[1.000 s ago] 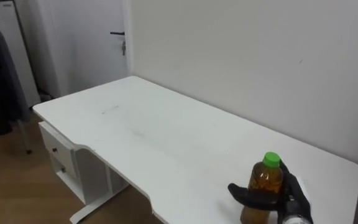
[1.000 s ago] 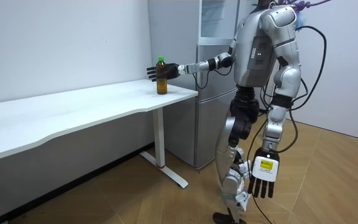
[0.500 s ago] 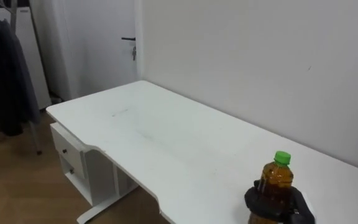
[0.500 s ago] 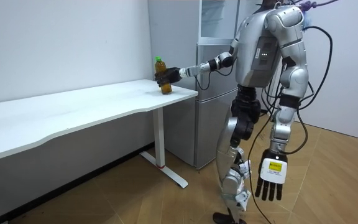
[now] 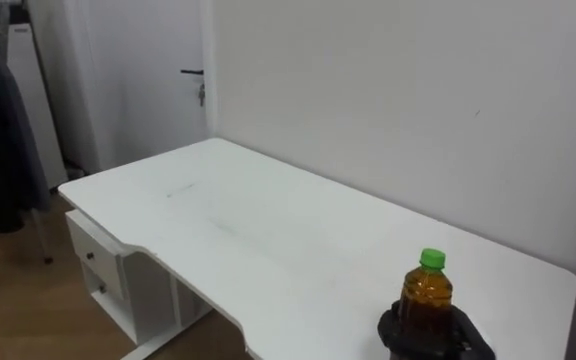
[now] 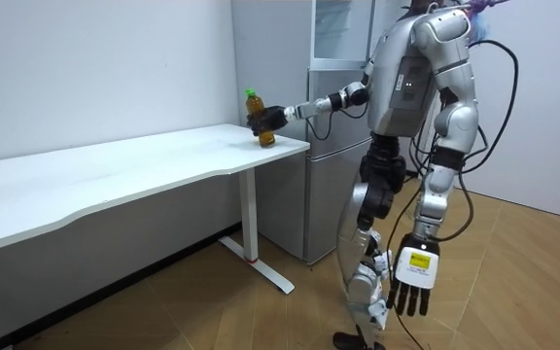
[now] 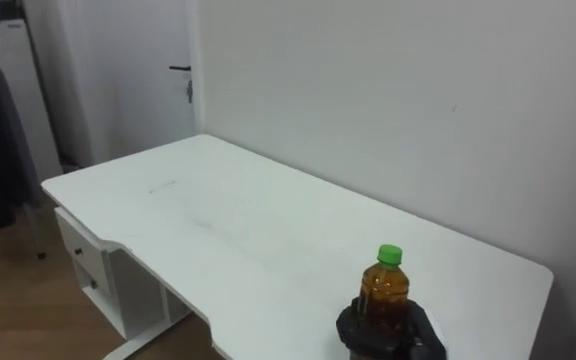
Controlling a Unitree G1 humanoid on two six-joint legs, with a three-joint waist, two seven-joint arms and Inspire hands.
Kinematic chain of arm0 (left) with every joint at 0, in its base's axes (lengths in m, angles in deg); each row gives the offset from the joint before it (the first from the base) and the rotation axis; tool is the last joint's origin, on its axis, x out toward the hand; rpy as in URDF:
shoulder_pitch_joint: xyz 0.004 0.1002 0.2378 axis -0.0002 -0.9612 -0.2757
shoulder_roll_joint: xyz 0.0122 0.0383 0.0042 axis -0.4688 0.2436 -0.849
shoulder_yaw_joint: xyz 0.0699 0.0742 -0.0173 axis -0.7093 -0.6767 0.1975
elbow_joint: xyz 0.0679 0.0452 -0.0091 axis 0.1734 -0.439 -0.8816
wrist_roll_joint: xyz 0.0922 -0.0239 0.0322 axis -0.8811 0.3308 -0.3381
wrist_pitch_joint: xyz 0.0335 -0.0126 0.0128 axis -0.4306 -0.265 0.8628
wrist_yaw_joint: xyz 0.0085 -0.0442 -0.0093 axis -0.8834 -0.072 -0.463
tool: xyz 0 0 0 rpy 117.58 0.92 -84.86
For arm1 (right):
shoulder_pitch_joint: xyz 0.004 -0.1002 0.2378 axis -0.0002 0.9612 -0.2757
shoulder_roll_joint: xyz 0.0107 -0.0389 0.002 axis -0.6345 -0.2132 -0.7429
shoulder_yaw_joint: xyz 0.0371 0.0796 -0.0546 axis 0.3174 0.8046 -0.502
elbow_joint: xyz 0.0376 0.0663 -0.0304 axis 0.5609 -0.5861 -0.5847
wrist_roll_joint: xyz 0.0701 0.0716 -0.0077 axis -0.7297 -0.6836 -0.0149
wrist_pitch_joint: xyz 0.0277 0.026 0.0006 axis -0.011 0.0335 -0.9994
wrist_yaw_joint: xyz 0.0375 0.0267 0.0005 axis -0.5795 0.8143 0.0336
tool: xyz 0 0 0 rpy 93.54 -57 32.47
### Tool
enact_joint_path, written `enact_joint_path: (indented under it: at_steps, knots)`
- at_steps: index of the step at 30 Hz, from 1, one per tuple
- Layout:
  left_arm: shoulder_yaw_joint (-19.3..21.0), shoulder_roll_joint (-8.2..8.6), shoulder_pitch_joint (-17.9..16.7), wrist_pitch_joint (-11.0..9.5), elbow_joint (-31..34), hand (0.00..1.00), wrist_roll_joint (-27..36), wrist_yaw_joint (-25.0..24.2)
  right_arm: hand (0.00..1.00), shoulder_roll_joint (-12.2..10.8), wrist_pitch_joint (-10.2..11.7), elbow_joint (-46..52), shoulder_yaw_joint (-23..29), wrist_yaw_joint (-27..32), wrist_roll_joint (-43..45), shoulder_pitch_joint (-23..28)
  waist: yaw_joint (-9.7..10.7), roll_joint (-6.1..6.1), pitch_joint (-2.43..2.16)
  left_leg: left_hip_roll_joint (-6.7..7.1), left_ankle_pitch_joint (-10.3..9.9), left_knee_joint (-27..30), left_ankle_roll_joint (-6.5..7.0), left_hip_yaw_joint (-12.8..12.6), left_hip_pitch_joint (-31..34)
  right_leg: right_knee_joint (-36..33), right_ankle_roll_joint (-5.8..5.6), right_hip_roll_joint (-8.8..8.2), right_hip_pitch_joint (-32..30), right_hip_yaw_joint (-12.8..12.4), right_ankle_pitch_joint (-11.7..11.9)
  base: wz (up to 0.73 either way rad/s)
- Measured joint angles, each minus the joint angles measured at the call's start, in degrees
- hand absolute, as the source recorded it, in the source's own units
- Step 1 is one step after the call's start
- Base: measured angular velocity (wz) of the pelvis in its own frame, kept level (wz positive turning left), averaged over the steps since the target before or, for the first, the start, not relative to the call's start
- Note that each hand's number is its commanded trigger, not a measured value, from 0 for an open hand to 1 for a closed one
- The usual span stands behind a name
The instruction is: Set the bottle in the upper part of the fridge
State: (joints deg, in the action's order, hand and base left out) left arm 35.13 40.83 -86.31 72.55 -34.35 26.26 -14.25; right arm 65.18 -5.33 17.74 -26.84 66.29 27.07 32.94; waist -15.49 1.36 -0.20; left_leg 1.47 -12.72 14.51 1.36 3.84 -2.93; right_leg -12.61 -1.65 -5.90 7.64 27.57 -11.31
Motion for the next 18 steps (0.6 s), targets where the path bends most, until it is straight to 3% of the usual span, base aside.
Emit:
enact_joint_path:
  at_steps: [6,11,13,18]
  knots:
    - [3.1,0.09,1.0,-1.1,0.0,0.00,0.1,0.0,1.00,3.3,-1.2,15.6,0.0,-4.2,2.3,6.4,1.9,0.61,-0.01,-0.78,0.1,-1.2,0.10,-3.0,-1.4,-0.2,-0.08,0.04,-0.4,-2.5,0.0,-0.22]
    - [4.0,0.06,3.1,-1.6,-0.1,0.00,0.2,0.3,1.00,4.8,-1.4,23.1,0.8,-4.9,4.8,6.6,4.2,0.92,0.31,-1.16,0.0,-2.2,0.11,-5.3,-1.8,-0.3,-0.10,0.30,-1.2,-4.5,0.2,-0.20]
    - [3.9,-0.02,4.5,-1.5,-0.2,0.00,0.8,0.4,1.00,5.1,-2.8,28.0,1.0,-5.3,6.5,6.6,4.9,1.22,0.36,-1.43,0.0,-3.0,0.13,-6.2,-1.8,-0.5,0.03,0.56,-2.0,-5.3,0.3,-0.17]
    - [3.4,-0.07,6.7,-1.1,-0.5,0.00,1.1,0.4,1.00,6.7,-3.8,35.0,1.8,-6.1,6.5,6.5,5.9,1.38,0.27,-1.71,0.0,-3.0,0.10,-7.1,-1.9,-1.0,0.14,0.82,-2.9,-6.4,0.4,-0.12]
